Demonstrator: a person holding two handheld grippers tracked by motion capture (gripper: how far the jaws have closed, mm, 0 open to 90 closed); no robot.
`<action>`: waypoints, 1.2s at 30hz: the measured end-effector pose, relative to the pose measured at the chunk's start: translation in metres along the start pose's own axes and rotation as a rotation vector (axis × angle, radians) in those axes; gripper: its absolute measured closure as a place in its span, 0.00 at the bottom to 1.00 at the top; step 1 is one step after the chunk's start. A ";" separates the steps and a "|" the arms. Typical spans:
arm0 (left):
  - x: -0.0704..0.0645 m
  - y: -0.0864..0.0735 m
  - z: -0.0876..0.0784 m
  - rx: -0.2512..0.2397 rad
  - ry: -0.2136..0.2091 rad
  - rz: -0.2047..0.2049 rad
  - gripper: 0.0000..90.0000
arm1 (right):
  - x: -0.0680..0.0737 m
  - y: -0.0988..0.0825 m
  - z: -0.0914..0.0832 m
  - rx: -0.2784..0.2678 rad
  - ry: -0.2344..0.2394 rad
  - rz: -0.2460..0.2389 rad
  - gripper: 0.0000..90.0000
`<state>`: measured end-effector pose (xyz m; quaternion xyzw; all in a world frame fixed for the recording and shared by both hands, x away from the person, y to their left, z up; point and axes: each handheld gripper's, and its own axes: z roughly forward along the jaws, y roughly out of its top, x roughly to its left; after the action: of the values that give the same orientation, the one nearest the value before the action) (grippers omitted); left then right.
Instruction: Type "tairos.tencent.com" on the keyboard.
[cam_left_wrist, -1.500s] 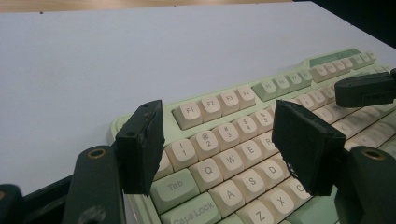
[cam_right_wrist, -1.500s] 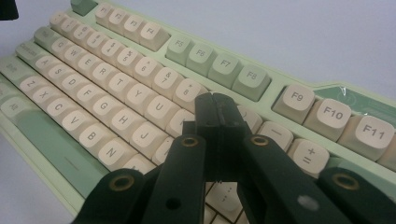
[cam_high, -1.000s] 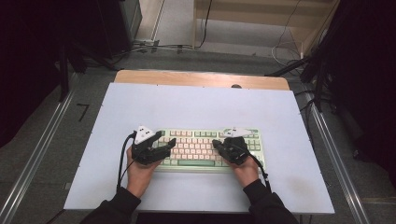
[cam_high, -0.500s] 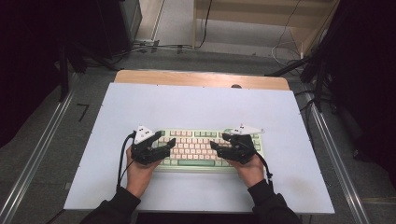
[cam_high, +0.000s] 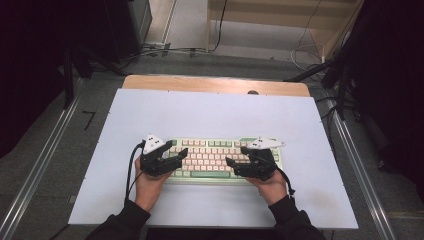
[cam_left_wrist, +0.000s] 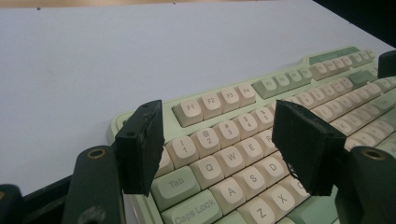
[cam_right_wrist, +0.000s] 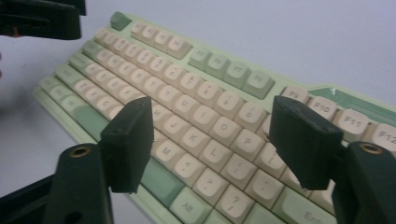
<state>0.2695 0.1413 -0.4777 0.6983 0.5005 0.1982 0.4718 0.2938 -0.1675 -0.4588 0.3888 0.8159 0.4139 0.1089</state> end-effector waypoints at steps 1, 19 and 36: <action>0.000 0.000 0.000 -0.001 0.001 0.000 0.38 | 0.002 -0.001 0.000 -0.003 0.004 -0.005 0.44; -0.001 0.000 0.000 0.003 -0.001 0.004 0.38 | 0.021 -0.008 0.014 0.006 0.033 -0.065 0.97; 0.000 -0.001 0.001 0.006 -0.001 0.005 0.38 | 0.023 -0.015 0.028 0.051 0.031 -0.075 0.97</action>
<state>0.2697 0.1405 -0.4786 0.7012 0.4990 0.1973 0.4694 0.2844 -0.1400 -0.4840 0.3540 0.8418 0.3946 0.1018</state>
